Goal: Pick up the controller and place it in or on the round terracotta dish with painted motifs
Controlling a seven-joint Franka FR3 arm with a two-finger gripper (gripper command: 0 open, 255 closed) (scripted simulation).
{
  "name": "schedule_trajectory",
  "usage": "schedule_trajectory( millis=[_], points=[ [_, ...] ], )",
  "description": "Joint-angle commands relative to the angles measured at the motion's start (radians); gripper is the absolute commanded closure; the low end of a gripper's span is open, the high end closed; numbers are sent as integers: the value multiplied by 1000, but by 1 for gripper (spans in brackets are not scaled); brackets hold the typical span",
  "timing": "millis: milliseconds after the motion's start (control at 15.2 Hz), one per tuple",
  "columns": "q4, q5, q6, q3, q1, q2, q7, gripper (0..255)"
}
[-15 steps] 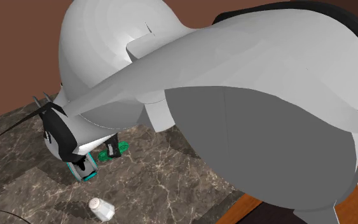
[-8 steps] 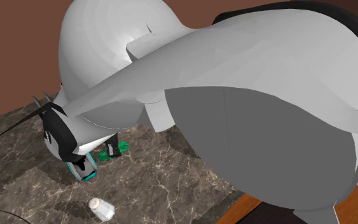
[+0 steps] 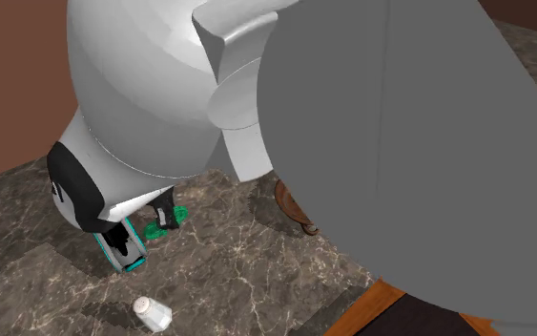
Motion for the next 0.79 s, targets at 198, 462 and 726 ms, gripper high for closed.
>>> schedule_trajectory(
  millis=[198,462,726],
  points=[
    [-19,1,-35,1,0,-54,-1,255],
    [-29,2,-66,2,-1,-95,-2,255],
    [-35,3,-98,3,-1,-133,-3,255]
  ],
)
